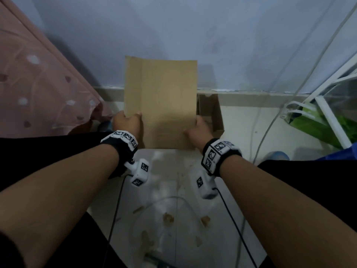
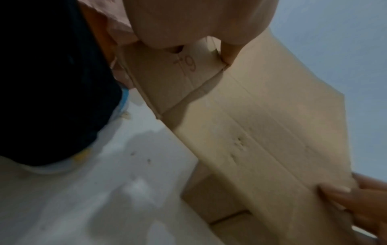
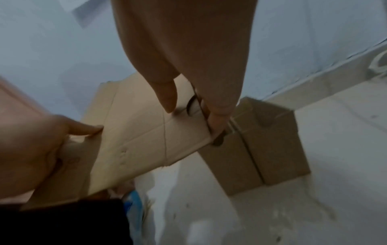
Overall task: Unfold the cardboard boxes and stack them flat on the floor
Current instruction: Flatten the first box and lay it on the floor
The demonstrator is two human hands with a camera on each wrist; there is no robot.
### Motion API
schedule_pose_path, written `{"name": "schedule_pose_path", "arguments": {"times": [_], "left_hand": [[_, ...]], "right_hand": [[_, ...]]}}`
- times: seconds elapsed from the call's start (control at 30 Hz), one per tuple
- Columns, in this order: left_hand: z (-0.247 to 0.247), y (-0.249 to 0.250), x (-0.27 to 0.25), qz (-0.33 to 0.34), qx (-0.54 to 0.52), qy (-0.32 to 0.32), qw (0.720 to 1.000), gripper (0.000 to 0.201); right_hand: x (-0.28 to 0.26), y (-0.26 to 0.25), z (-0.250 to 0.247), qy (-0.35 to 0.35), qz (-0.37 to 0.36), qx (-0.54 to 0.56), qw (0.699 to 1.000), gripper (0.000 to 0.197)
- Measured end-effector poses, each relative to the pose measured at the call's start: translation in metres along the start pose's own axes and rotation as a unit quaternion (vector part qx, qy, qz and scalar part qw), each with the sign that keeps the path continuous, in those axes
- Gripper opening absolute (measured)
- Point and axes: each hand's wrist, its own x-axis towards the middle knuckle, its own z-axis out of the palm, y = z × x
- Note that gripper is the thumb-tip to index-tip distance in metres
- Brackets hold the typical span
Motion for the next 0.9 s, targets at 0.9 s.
{"name": "schedule_pose_path", "arguments": {"times": [0.9], "left_hand": [[0.101, -0.167, 0.052, 0.037, 0.21, -0.13, 0.968, 0.039]], "right_hand": [[0.077, 0.198, 0.084, 0.106, 0.167, -0.033, 0.98, 0.028]]}}
